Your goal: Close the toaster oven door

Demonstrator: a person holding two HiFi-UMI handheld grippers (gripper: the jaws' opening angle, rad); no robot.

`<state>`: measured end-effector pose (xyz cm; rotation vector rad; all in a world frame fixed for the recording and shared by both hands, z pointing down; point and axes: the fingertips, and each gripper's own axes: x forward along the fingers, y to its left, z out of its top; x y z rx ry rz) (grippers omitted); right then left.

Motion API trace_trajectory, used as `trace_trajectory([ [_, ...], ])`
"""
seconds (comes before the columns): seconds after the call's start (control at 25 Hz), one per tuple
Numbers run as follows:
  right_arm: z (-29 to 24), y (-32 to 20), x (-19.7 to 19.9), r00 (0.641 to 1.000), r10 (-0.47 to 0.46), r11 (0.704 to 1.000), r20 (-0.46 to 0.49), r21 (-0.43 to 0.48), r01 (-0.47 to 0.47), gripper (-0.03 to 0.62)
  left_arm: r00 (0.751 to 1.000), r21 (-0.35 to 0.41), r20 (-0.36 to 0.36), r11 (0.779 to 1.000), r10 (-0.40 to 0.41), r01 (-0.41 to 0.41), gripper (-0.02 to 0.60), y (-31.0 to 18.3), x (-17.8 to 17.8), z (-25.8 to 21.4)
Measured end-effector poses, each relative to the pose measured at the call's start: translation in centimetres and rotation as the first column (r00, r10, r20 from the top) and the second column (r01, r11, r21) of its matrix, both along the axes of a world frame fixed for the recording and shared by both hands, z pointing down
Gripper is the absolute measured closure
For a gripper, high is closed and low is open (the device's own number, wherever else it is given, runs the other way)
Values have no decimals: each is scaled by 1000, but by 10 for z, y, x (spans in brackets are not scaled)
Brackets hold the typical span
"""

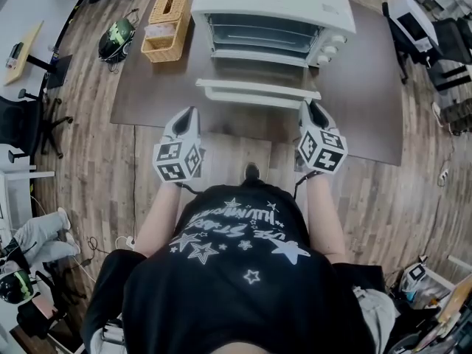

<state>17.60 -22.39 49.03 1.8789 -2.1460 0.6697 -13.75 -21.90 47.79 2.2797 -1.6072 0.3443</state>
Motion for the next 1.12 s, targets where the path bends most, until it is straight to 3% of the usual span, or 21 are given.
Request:
trace_trajectory([
  [0.4, -29, -18, 1, 999, -38, 998, -19, 51, 39, 511, 1000, 30, 5, 999, -24, 24, 571, -17, 7, -11],
  [1.12, -73, -59, 8, 992, -110, 989, 67, 106, 103, 510, 997, 78, 30, 994, -73, 70, 571, -64, 28, -26],
])
